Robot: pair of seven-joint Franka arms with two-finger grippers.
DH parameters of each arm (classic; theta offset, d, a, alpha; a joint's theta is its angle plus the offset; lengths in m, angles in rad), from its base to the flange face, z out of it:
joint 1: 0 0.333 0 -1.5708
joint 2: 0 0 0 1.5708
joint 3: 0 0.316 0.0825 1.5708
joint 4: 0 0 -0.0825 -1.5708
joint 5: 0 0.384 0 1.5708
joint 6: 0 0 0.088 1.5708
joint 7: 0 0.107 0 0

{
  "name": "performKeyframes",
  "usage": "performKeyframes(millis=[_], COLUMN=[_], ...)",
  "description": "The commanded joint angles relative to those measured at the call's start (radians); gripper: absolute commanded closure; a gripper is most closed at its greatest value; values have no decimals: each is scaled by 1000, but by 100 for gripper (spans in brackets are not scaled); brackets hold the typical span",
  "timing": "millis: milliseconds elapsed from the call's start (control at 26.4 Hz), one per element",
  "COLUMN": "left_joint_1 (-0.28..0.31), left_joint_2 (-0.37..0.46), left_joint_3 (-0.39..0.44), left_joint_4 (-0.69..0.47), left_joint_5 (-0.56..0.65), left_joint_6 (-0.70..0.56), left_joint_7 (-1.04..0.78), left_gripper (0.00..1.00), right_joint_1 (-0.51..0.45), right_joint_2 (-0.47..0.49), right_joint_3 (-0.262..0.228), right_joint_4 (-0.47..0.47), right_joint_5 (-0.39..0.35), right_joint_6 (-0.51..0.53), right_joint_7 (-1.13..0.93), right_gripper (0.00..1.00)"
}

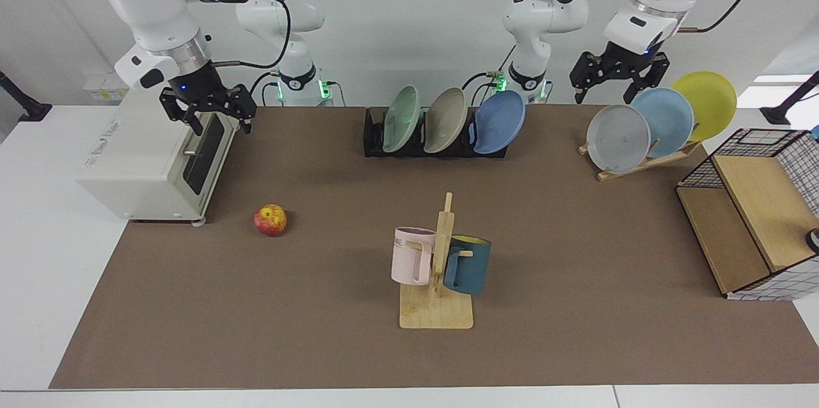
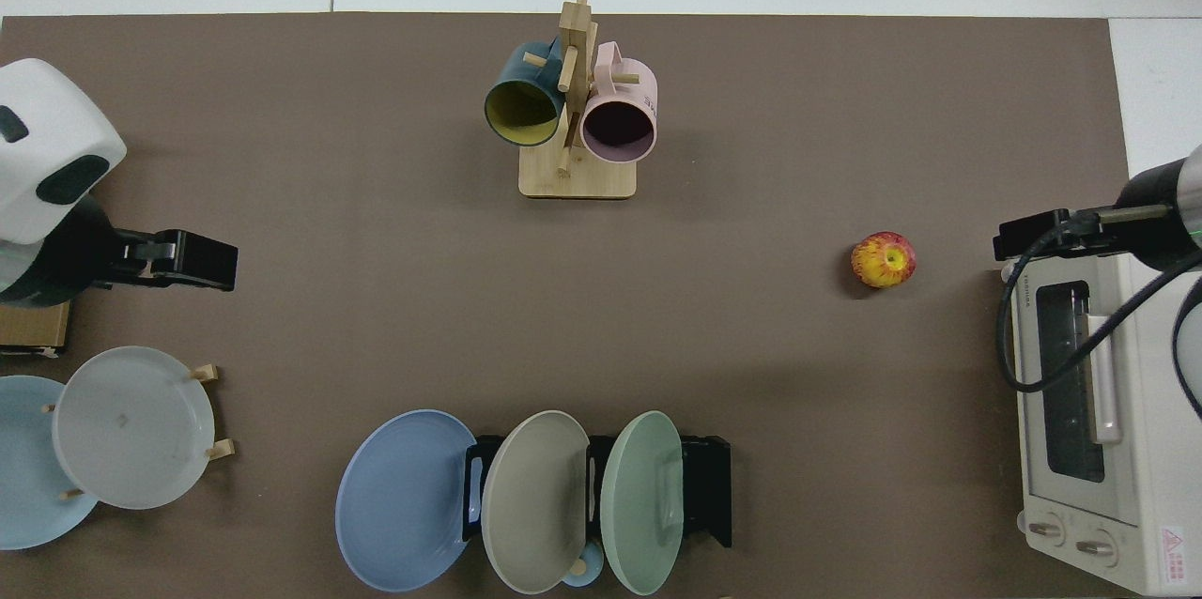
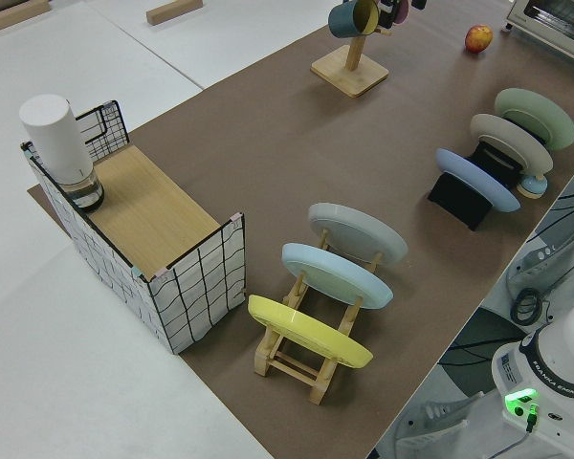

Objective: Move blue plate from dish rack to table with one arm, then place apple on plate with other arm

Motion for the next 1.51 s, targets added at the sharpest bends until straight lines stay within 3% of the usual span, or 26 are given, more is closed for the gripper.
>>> performKeyframes(millis=[0, 719, 1286, 1476], left_joint_1=[6, 6, 6, 3], left_joint_2=[-6, -6, -13, -37], left_joint_3=[2, 2, 2, -11], left_joint_4=[8, 8, 8, -5], left_joint_5=[-9, -9, -8, -20], left_joint_6=[-9, -8, -11, -69], left_joint_7=[7, 7, 7, -2], left_gripper=[0, 0, 0, 0], right_joint_1=[-17, -7, 9, 20], right_joint_2=[-11, 184, 289, 316], right_joint_3=[9, 8, 11, 11], right_joint_4=[-10, 133, 67, 33], right_joint_5=[4, -17, -17, -19], right_joint_6=[-9, 40, 227, 272], right_joint_7=[1, 15, 73, 81], right_gripper=[0, 0, 0, 0])
